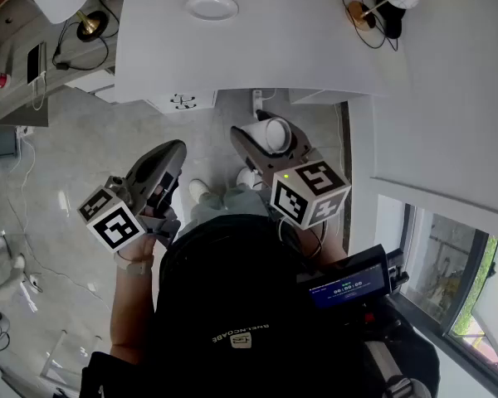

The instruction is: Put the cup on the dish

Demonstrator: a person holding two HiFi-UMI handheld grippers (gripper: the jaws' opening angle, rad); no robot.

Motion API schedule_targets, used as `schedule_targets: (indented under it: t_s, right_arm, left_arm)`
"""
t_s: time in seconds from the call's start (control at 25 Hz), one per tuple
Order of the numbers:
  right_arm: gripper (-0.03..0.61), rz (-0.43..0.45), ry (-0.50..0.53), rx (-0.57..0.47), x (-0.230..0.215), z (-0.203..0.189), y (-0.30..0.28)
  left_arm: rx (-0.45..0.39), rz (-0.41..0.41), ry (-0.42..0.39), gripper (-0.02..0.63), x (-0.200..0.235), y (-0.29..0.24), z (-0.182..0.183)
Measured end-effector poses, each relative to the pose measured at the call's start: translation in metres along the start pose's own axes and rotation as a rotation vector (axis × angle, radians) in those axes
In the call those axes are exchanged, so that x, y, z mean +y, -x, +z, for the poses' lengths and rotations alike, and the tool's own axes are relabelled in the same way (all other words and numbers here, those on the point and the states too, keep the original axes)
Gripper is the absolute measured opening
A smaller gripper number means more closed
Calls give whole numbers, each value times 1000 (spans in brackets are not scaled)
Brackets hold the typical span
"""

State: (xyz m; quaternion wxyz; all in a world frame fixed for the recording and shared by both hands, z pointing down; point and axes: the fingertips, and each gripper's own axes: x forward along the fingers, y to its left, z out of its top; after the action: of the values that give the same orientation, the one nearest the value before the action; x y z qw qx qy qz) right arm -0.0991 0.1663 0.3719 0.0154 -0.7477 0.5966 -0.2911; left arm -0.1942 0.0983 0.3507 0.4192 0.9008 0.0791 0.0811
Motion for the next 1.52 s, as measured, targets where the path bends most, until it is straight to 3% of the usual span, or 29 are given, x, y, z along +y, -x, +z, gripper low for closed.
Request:
schedule_targets:
  t_s: [0.24, 0.56, 0.76, 1.0, 1.52]
  right_arm:
    - [249, 24, -6, -17, -12, 3, 18]
    - [249, -11, 117, -43, -30, 22, 33]
    - [249, -7, 91, -46, -39, 21, 37]
    - [249, 1, 97, -46, -45, 23, 41]
    - [249, 29, 151, -49, -54, 23, 57]
  left_arm:
    - [3, 31, -14, 6, -14, -17, -11]
    - [40, 41, -59, 6, -31, -42, -17]
    - [48, 39, -61, 6, -38, -51, -22]
    - [-8, 7, 4, 6, -45, -53, -17]
    - [-10, 68, -31, 6, -54, -61, -31]
